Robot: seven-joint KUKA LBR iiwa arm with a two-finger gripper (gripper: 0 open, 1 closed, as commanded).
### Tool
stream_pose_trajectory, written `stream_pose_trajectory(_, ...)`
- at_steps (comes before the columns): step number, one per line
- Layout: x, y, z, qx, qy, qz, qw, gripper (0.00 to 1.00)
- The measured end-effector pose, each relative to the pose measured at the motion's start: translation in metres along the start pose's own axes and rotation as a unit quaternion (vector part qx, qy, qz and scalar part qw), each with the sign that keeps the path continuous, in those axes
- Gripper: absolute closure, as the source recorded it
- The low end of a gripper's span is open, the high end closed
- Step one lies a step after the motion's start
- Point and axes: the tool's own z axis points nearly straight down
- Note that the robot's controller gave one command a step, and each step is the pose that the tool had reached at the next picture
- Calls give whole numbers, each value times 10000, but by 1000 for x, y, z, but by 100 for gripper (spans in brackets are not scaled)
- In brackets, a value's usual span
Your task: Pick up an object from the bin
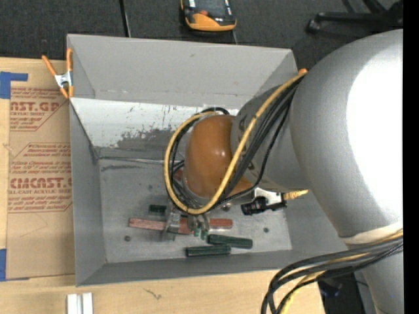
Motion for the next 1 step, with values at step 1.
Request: stream_pose_trajectory(1,0,0,-12,3,4,-1,10000,100)
